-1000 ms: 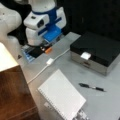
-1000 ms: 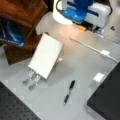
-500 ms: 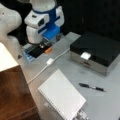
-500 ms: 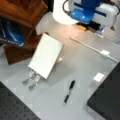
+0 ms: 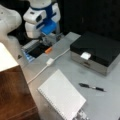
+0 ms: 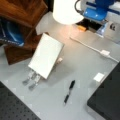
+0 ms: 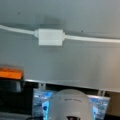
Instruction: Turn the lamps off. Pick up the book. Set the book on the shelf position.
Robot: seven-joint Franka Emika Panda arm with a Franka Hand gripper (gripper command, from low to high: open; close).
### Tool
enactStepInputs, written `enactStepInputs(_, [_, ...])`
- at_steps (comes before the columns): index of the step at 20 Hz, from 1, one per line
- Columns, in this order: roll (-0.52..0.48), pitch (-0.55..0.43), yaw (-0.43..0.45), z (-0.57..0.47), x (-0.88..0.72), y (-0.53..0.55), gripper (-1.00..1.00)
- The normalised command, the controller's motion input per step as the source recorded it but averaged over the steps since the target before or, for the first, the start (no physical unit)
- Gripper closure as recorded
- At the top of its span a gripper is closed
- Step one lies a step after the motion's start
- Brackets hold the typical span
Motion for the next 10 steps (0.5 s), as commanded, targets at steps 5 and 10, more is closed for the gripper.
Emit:
enactStepInputs(5, [0.106, -0.047, -0.114, -0.14, -0.38, 0.24, -1.00])
enactStepInputs(10, [0.080, -0.027, -0.153, -0.12, -0.27, 0.22, -1.00])
